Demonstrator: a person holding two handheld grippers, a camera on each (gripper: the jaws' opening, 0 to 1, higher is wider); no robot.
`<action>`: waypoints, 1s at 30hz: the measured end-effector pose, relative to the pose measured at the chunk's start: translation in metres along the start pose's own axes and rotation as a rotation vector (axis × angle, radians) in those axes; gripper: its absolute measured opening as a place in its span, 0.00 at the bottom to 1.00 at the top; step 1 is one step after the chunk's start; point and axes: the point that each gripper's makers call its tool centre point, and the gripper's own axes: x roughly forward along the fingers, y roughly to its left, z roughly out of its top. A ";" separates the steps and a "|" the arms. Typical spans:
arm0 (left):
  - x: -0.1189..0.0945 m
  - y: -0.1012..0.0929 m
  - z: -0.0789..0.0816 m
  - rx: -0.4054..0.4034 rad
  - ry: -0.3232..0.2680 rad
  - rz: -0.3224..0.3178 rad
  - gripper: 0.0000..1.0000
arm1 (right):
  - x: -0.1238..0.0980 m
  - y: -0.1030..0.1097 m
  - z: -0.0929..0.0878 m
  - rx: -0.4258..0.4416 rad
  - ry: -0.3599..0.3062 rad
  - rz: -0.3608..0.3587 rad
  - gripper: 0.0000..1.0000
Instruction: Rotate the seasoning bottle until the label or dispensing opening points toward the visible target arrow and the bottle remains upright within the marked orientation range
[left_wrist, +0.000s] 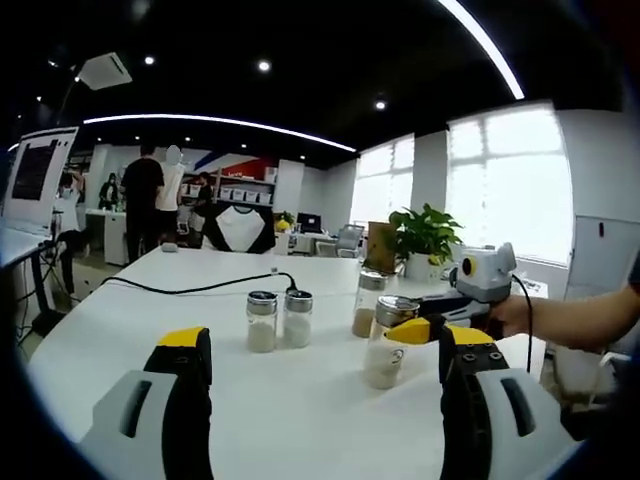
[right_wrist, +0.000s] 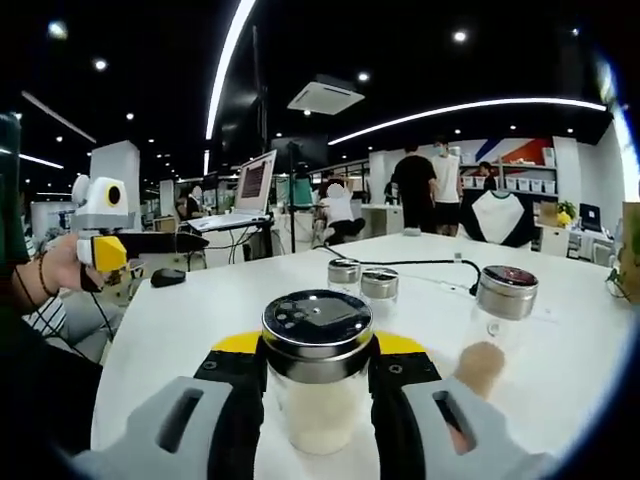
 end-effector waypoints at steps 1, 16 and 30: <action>0.000 0.000 0.000 0.013 0.006 0.003 1.00 | 0.000 0.000 0.000 -0.002 -0.001 0.011 0.39; -0.001 -0.004 -0.003 -0.012 0.003 -0.009 0.99 | 0.000 0.004 0.001 -0.013 -0.012 0.052 0.39; 0.000 -0.005 0.001 -0.002 0.001 -0.014 0.99 | -0.001 0.002 0.012 0.011 -0.103 0.035 0.47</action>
